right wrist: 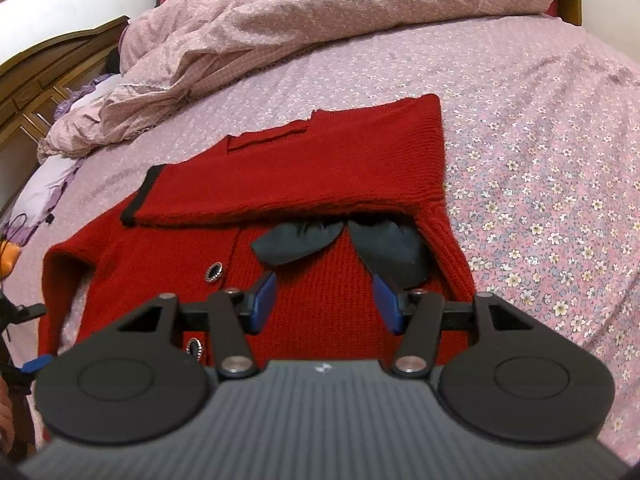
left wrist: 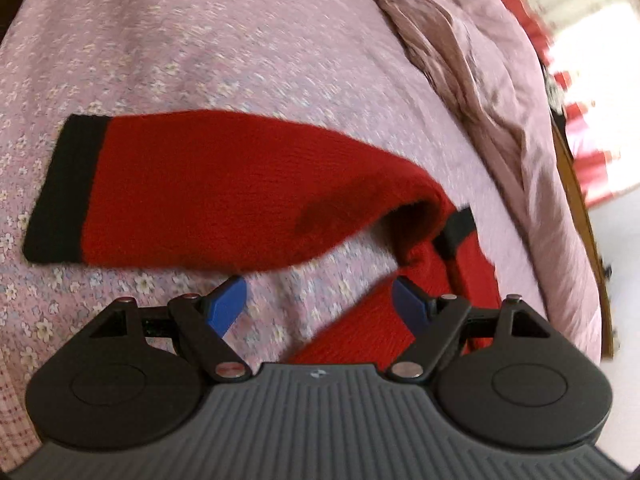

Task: Fold small clothes
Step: 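Grasp the other black-cuffed sleeve end with the left gripper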

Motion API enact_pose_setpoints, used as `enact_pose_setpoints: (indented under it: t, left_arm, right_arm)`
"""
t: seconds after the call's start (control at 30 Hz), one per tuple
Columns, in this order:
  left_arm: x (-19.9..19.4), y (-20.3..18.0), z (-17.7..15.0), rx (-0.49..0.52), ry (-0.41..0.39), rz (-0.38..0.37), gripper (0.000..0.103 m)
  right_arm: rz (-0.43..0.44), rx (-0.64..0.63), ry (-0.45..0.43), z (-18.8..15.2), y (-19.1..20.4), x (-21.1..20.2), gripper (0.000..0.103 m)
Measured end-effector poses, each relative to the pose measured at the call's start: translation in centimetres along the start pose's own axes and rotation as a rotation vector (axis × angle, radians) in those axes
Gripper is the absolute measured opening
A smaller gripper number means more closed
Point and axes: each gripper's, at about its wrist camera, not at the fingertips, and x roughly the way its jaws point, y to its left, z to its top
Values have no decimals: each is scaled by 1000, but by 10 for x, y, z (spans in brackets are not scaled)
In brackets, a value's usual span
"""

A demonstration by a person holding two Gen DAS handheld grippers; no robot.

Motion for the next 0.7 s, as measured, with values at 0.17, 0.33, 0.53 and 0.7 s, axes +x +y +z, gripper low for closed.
enact_pose_setpoints:
  t: [0.17,0.33,0.53,0.7]
  left_arm:
    - [11,15,7,-113,-11,6,83]
    - [13,21,4,-171,-7,-35,83]
    - [22,25,16,-219,-69,-3,83]
    - [21,27,31,-178,-135,60,52]
  right_arm:
    - [-4,10,5,-1,-3,2,56]
    - [-8,14,10,-1,-4,4,56]
    - [-5,6,15,-1,-2,6,56]
    - [-8,6,14,-1,-3,6,56]
